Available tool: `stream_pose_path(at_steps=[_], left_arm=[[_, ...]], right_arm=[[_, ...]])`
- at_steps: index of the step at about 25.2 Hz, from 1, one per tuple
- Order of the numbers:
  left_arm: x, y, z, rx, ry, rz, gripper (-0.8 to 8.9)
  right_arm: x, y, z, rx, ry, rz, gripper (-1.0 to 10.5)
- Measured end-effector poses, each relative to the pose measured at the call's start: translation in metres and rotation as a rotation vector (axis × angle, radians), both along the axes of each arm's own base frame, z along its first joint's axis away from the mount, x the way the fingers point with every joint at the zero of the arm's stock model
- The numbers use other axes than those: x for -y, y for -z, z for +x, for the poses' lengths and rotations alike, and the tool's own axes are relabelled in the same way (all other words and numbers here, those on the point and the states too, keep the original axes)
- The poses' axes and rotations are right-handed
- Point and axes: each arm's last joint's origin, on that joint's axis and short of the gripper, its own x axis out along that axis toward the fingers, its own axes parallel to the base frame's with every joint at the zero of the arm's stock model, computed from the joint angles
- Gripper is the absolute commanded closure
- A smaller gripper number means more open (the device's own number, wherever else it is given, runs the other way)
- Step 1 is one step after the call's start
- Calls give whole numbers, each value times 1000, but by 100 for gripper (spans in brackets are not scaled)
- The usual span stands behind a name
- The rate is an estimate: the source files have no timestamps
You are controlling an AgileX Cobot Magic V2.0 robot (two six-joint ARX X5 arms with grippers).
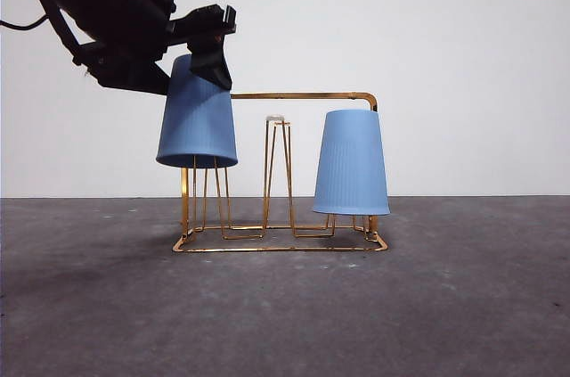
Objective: Pick up cup 1,put cup 1 in the cup rack,pick up cup 2,put cup 2 in the cup rack
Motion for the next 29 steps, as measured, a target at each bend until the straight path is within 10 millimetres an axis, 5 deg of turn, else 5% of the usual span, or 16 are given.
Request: stream_pose_path(at_steps=[9,25,29], left_arm=[[8,31,13,-77,5,11,821],[13,44,22,-104,-10,-9,796],[13,42,21,-131,-14,-2,350]], right_arm=[[0,1,0,-6,0,-8,824],[0,1,1,-5,25,-16,824],[0,1,1,-5,25,-16,824]])
